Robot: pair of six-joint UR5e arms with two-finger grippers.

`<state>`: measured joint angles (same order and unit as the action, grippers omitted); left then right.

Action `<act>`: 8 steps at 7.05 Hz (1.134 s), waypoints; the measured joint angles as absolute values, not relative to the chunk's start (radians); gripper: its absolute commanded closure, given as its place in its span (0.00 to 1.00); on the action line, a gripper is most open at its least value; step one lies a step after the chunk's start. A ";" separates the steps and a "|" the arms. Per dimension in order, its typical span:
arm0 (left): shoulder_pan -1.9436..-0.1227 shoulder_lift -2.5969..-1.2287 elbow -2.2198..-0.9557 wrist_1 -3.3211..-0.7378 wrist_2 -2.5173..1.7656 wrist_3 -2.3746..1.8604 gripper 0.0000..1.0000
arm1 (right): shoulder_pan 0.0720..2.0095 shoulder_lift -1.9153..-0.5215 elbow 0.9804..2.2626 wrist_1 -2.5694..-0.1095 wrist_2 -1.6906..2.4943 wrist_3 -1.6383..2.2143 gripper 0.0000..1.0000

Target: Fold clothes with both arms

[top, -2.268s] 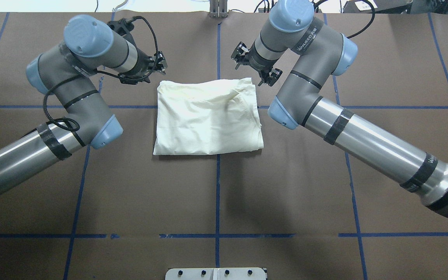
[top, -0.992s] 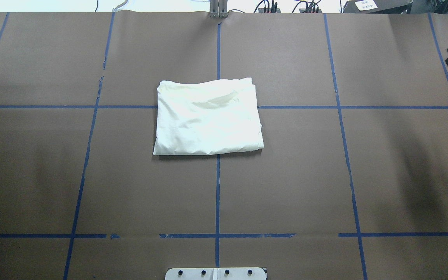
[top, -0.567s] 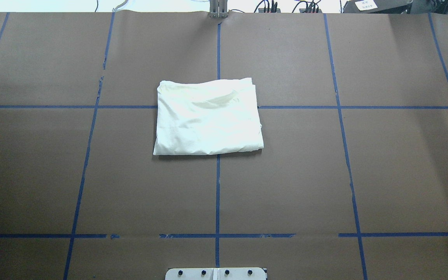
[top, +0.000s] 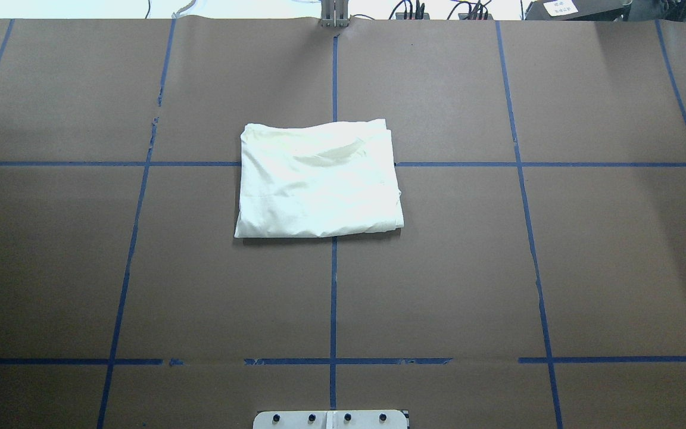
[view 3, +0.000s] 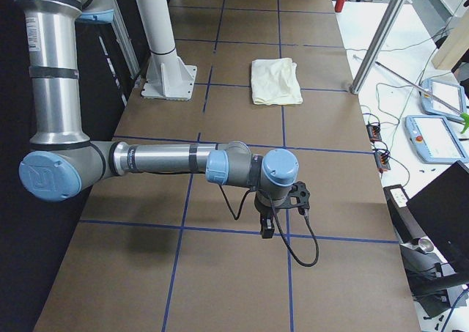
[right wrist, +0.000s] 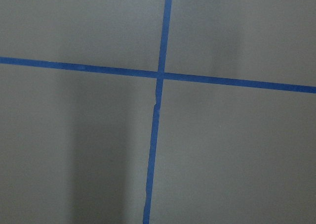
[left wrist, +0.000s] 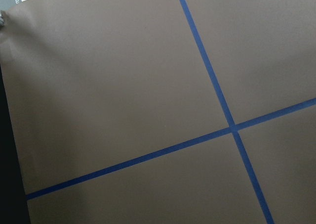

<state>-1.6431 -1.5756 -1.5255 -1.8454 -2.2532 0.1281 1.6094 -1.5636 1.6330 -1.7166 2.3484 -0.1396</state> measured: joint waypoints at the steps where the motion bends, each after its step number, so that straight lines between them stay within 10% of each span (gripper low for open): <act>1: -1.637 -1.573 -1.580 -1.752 -2.255 0.081 0.00 | 1.616 -1.565 1.633 -1.717 2.350 -0.119 0.00; 8: -1.601 -1.569 -1.693 -1.546 -2.258 0.023 0.00 | 1.624 -1.576 1.630 -1.718 2.380 -0.107 0.00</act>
<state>-1.6009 -1.5688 -1.6926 -1.5464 -2.2580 0.0232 1.6244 -1.5760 1.6296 -1.7180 2.3802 -0.1072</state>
